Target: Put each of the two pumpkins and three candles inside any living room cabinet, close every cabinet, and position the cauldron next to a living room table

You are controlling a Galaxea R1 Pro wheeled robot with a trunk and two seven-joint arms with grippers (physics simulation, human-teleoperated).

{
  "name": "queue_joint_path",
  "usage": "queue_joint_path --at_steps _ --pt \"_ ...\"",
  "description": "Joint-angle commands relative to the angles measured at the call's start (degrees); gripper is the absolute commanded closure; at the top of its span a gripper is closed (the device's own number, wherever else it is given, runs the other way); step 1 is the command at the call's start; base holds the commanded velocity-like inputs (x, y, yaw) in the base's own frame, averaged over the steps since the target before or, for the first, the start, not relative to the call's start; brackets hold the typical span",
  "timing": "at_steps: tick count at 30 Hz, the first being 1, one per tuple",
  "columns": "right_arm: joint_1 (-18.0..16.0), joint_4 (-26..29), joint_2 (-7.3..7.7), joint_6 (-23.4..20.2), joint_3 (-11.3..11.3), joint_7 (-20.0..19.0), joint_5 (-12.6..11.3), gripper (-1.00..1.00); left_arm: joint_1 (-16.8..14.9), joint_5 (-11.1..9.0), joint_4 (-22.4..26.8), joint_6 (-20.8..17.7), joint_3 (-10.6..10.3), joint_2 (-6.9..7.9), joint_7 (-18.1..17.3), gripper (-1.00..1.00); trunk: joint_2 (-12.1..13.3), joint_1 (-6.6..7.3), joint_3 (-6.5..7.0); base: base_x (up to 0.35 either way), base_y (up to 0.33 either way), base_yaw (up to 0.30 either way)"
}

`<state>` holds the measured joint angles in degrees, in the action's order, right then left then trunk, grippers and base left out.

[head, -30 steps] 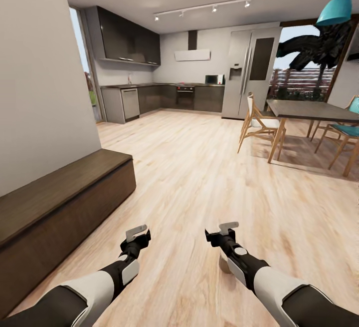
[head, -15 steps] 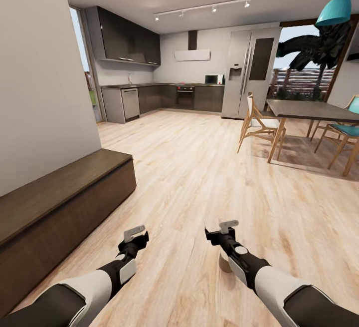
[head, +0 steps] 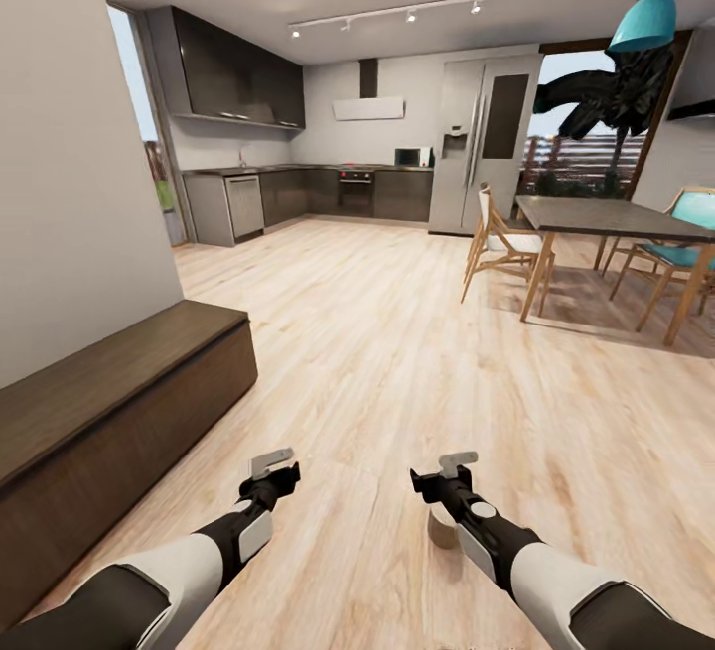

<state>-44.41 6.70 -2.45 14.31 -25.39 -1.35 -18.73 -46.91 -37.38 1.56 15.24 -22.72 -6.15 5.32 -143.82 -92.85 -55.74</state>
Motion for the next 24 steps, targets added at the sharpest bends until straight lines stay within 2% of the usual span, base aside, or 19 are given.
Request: queue_joint_path --at_steps 1,24 --pt "-0.06 -0.11 0.02 -2.75 -0.37 -0.14 -0.62 -1.00 -0.02 1.70 0.59 -6.70 -0.45 0.00 0.38 -1.00 -0.02 0.01 -0.07 0.000 0.000 -0.280" --pt "-0.06 -0.04 0.17 -2.88 -0.27 -0.14 -1.03 -1.00 -0.02 2.22 1.39 -10.09 -0.42 0.07 0.38 -1.00 -0.02 0.01 -0.58 0.000 0.000 -0.285"
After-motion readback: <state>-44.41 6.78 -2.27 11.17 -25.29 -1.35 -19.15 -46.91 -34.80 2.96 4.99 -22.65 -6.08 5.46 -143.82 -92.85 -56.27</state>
